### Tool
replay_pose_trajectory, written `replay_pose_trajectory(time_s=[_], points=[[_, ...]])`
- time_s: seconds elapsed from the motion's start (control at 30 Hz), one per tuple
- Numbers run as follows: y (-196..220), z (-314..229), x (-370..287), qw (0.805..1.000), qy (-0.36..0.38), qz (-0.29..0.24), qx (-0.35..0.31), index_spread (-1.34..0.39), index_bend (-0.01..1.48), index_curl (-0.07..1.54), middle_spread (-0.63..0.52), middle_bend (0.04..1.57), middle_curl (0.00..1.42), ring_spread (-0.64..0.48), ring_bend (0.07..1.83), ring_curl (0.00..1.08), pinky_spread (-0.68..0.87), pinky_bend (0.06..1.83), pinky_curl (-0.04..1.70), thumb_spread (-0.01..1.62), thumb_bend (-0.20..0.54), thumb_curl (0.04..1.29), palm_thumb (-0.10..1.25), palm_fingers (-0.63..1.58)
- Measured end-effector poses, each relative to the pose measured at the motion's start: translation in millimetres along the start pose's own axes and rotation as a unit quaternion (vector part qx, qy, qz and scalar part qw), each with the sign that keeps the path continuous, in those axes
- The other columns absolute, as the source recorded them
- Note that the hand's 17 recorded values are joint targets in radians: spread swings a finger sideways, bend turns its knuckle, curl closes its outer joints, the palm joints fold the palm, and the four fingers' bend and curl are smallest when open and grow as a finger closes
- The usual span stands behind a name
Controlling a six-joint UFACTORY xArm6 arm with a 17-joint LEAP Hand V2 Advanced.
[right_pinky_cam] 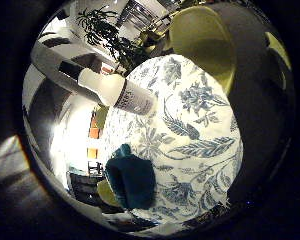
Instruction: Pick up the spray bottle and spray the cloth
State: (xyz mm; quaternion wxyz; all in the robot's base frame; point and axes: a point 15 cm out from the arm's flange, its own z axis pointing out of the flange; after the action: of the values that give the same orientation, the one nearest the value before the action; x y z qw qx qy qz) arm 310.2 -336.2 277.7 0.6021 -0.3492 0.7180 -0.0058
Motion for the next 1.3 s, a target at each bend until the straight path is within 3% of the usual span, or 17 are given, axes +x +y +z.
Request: replay_pose_trajectory(time_s=[0.47,1.3], points=[[-5.0,44.7,-3.4,1.0,0.007,-0.001,-0.022,-0.2,0.17,0.34,0.01,0.42,0.43,0.07,0.59,0.3,0.36,0.52,0.22,1.1,-0.022,0.38,0.63,0.27],[-21.9,70.4,10.7,0.999,0.025,0.004,-0.029,-0.2,0.17,0.34,0.0,0.42,0.42,0.06,0.58,0.3,0.37,0.51,0.22,1.1,-0.022,0.38,0.63,0.27]])
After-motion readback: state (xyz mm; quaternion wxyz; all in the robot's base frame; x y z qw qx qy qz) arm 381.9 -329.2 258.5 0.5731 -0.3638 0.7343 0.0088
